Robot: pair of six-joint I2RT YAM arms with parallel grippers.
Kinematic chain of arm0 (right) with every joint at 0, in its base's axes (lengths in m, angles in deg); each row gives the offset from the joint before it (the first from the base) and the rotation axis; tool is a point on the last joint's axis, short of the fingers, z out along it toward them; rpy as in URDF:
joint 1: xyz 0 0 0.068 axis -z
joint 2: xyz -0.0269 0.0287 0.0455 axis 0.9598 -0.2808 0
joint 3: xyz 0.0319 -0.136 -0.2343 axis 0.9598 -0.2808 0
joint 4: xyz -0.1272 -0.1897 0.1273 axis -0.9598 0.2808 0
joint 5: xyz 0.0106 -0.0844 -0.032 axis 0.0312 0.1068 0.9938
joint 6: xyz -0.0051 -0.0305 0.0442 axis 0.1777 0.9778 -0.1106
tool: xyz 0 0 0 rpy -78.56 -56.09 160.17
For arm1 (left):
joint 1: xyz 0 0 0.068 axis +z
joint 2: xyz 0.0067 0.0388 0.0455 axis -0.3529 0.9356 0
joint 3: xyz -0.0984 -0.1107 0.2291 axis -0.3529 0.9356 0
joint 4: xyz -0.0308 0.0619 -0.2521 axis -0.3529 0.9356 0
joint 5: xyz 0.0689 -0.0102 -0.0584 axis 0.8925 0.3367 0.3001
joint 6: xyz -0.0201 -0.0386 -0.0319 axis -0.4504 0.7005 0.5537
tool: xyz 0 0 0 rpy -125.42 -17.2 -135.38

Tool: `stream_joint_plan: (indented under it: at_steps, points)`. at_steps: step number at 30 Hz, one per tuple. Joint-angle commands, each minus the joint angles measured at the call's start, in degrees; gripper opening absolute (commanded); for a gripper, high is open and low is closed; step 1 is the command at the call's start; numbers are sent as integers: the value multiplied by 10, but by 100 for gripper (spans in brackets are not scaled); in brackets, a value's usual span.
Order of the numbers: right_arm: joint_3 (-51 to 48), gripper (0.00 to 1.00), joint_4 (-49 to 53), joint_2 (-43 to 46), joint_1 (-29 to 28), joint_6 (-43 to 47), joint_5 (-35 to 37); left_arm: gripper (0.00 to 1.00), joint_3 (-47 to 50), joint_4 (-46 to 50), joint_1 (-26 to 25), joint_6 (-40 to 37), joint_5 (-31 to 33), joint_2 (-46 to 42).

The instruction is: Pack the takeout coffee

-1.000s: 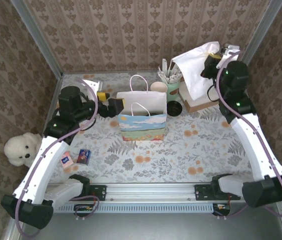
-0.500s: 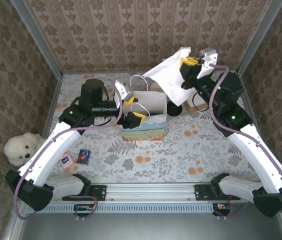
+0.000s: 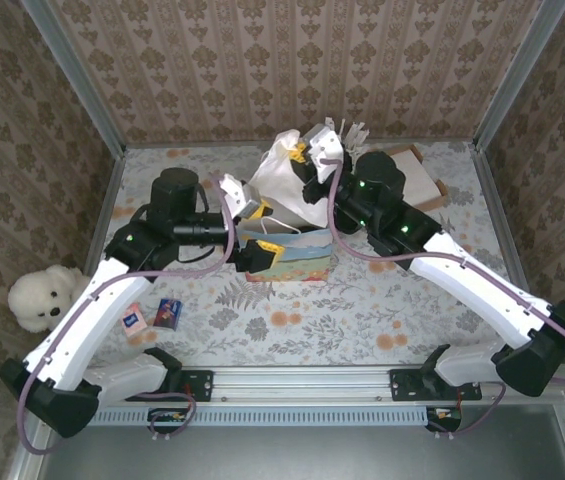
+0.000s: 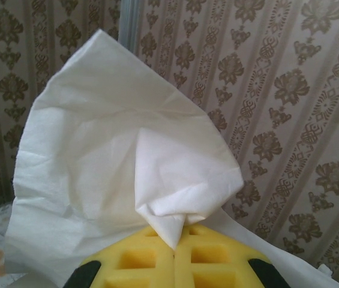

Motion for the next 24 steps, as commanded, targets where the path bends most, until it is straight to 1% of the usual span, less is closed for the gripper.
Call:
stream_joint_plan:
  at_steps: [1, 2, 3, 6, 8, 12, 18, 24]
  points:
    - [29, 0, 11, -4, -4, 25, 4, 100, 25, -34, -4, 5, 72, -30]
    - [33, 0, 24, -7, -4, 21, -6, 100, 31, -44, -2, 12, 104, -36]
    - [38, 0, 36, -10, -4, 17, -13, 100, 35, -50, -1, 16, 123, -40]
    - [61, 0, 84, -24, -4, 8, -31, 100, 45, -75, 7, 35, 156, -50]
    - [76, 0, 116, -30, -3, 9, -55, 100, 46, -86, 15, 49, 178, -47]
    - [98, 0, 162, -61, 0, 11, -103, 100, 49, -97, 31, 65, 171, -40]
    - [139, 0, 218, -88, 5, -17, -142, 100, 54, -105, 50, 79, 172, -38]
    - [206, 0, 337, -129, 28, -46, -229, 100, 61, -111, 71, 100, 173, -46]
